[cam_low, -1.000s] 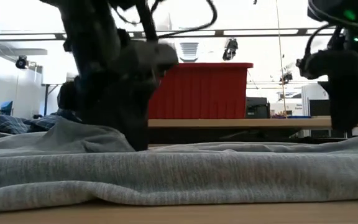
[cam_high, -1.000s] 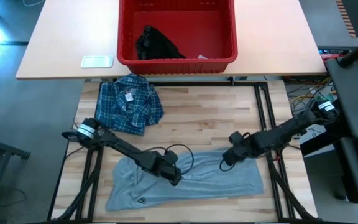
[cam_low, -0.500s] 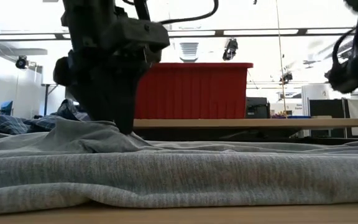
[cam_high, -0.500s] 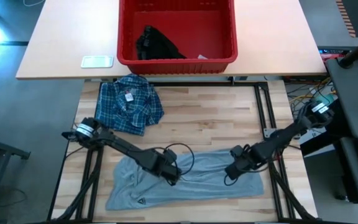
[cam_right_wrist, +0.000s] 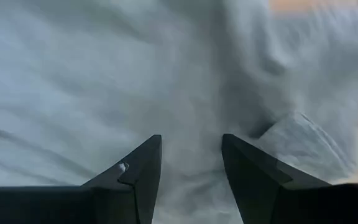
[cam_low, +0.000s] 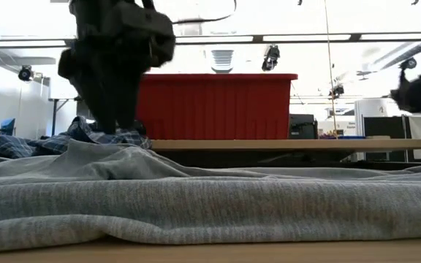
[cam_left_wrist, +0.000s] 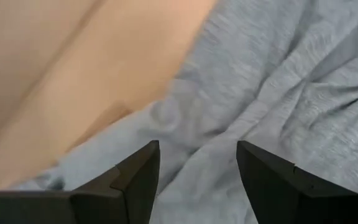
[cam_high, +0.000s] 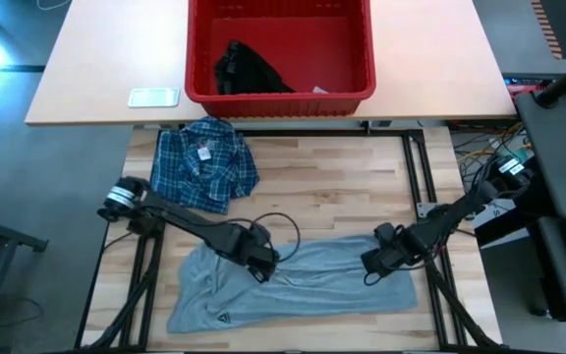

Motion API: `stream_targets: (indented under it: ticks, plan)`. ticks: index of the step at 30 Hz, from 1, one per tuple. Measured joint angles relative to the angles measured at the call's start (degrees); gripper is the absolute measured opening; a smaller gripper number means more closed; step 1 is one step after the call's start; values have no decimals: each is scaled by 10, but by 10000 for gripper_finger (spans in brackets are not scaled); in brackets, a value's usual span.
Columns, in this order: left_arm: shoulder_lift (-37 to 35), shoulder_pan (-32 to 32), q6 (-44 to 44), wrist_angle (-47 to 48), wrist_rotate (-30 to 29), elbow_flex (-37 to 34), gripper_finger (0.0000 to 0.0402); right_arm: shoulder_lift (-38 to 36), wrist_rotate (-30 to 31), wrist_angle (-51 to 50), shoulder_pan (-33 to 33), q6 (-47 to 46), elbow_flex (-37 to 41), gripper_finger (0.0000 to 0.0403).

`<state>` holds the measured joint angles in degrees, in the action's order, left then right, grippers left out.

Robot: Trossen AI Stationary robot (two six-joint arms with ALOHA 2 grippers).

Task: Fold Laundry from Bin
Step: Fold the gray shirt

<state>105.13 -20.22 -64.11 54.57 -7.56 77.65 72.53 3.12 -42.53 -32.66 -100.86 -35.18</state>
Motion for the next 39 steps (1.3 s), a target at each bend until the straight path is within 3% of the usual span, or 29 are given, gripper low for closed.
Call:
stream_targets:
  ticks: [4, 10, 15, 22, 24, 26, 29, 35, 39]
  plan:
    - [-40, 1, -48, -19, -6, -61, 197, 6, -47, -8, -30, -31, -7, 164]
    - [-68, -17, -126, -132, 27, -178, 197, -12, -103, -18, -83, -62, -56, 164]
    - [-71, -26, -135, -160, 44, -210, 197, -15, 10, -93, -79, -90, -53, 164]
    - [-113, -29, -113, -124, 76, -212, 197, -14, -48, -95, -74, -73, -45, 164]
    - [-147, -29, -113, -124, 63, -211, 197, -22, -11, -86, -75, -68, -58, 164]
    - [-187, -29, -120, -110, 45, -211, 197, -33, 67, -76, -71, -74, -80, 164]
    - [-239, -24, -163, -24, 36, -221, 197, -40, 151, -77, -46, -53, -102, 164]
    - [-322, -12, -310, 20, 101, -324, 197, -32, 147, -80, 18, 39, -101, 164]
    - [-350, -9, -400, 8, 92, -396, 197, -30, 145, -73, 44, 67, -101, 164]
